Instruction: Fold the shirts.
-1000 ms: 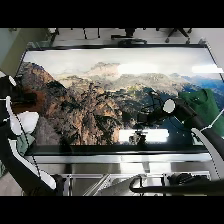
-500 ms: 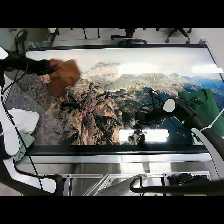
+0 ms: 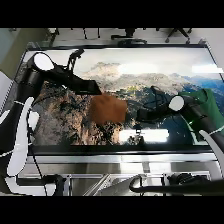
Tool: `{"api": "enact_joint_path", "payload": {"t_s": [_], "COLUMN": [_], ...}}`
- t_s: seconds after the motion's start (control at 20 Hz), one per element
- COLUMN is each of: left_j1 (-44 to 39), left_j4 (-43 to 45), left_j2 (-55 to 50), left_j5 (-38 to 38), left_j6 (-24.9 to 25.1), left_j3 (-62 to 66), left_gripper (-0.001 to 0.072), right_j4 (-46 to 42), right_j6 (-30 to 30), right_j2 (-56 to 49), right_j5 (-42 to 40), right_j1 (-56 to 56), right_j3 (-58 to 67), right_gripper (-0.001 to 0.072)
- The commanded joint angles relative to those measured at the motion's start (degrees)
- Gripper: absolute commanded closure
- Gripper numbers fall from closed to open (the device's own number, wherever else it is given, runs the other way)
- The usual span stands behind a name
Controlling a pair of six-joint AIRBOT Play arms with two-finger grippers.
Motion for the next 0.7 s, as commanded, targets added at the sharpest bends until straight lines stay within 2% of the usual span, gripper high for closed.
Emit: {"api": "enact_joint_path", "payload": {"t_s": [0.0, 0.1, 0.2, 0.35, 0.5, 0.55, 0.6, 0.65], "left_j1": [-0.04, 3.43, 7.30, 10.51, 10.40, 9.70, 8.87, 7.89], "left_j4": [-0.11, 0.09, 0.13, 0.11, -0.17, -0.17, -0.15, -0.35], "left_j2": [0.07, 1.25, 4.13, 10.80, 16.06, 17.42, 18.25, 18.49], "left_j5": [-3.63, -7.21, -7.41, -5.14, 1.86, 6.12, 10.84, 16.09], "left_j6": [-3.67, -3.69, -3.67, -2.60, 1.51, 2.95, 3.78, 4.02], "left_j3": [4.96, 9.35, 6.91, -10.16, -31.78, -38.71, -44.26, -48.98], "left_gripper": [0.0018, 0.0018, 0.0019, 0.0018, 0.0019, 0.0019, 0.0019, 0.0019], "right_j4": [-0.24, -0.22, -0.28, 0.04, 0.98, 1.97, 2.78, 3.08], "right_j6": [-0.52, -2.56, -3.19, -6.21, -8.52, -9.68, -10.95, -11.89], "right_j2": [1.79, 1.84, 1.60, -0.48, -5.99, -8.41, -10.73, -13.00], "right_j5": [4.15, 6.95, 7.74, 7.15, 6.51, 6.45, 5.60, 3.80], "right_j1": [-3.96, -7.54, -9.09, -8.22, -6.05, -4.57, -2.75, -0.96], "right_j3": [4.48, 6.64, 6.58, 5.70, 5.29, 5.29, 5.29, 5.29], "right_gripper": [0.0329, 0.0329, 0.0327, 0.0323, 0.0315, 0.0289, 0.0152, 0.0071]}}
